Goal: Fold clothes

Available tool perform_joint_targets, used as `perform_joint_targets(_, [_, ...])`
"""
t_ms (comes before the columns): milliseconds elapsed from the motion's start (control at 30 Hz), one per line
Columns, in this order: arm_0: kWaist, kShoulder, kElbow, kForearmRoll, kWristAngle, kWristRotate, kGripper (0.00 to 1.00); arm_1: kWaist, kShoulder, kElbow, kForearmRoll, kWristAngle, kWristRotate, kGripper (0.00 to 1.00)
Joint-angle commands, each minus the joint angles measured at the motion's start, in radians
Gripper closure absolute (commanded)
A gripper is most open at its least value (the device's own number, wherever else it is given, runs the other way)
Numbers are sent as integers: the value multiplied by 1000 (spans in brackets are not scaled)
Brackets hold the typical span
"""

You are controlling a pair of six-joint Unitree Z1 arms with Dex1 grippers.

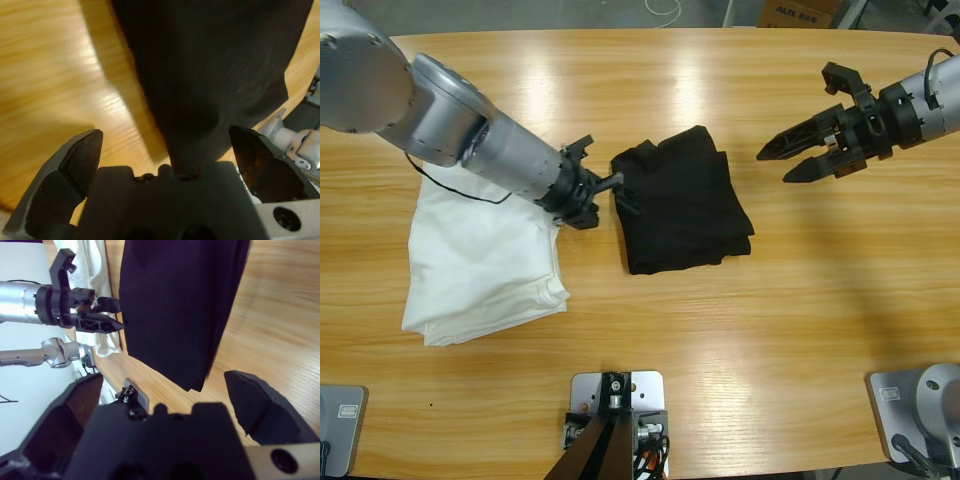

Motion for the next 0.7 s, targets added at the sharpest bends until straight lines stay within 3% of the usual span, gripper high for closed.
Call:
perform_joint_targets(33, [-20, 96, 55, -142, 37, -70, 45, -20, 90, 46, -37, 107, -12, 1])
perform_joint_targets(267, [-31, 90, 71, -170, 66, -77, 82, -42, 178, 95, -96, 137, -4, 20])
perform_joint_targets(600, [-63, 78, 60, -199, 108, -74, 78, -48, 250, 328, -527, 141, 64, 28])
perform_joint_targets(700, [-63, 70, 65, -199, 108, -75, 78, -48, 284, 352, -600, 148, 88, 77])
